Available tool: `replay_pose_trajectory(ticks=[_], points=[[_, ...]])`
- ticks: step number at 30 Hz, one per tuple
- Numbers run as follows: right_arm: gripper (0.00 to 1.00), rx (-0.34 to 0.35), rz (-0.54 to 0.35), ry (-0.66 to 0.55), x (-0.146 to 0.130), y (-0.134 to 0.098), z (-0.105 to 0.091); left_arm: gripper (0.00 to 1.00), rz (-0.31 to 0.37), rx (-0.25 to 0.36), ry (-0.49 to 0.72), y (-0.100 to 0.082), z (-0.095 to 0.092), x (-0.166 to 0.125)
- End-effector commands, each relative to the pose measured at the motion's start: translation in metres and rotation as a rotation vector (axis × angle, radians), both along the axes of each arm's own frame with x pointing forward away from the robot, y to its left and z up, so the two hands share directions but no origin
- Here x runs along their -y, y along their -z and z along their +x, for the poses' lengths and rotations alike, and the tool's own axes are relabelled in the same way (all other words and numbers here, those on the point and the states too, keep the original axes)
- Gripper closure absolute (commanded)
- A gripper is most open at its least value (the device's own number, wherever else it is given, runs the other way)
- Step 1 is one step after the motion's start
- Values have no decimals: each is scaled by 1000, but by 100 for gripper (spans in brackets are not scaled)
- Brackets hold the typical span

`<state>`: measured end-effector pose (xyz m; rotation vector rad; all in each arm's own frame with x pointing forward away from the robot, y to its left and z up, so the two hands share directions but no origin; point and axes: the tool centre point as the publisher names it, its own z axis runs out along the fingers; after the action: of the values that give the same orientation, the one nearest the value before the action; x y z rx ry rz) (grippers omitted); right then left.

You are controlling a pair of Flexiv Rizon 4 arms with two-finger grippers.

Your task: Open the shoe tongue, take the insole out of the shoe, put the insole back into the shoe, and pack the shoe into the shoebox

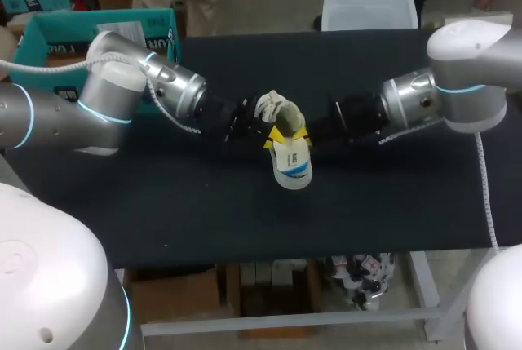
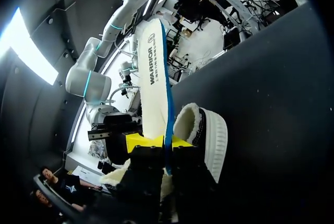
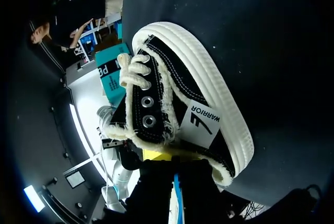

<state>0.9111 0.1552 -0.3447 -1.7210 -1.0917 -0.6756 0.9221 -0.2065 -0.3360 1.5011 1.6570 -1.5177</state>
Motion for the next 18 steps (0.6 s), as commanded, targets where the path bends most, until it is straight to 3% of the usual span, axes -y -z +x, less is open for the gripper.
replay_pose_trajectory(ticks=[1,9,10,11,13,15,18], points=[[100,-16,12,-16,-5,6,5,100,-14,-10,11,7,7,8],[100,-19,16,6,0,2,-6,100,-23,-5,-1,5,10,9],[96,-16,19,8,1,1,-8,100,-23,-5,-3,5,10,8],[76,-14,19,12,2,1,-10,100,-23,-5,-3,5,11,8],[57,-13,22,17,3,-1,-14,100,-27,-6,-11,5,11,7],[51,-13,22,25,4,-3,-18,100,-30,-6,-14,4,11,6],[51,-7,26,30,6,-7,-25,100,-31,-6,-19,3,11,5]])
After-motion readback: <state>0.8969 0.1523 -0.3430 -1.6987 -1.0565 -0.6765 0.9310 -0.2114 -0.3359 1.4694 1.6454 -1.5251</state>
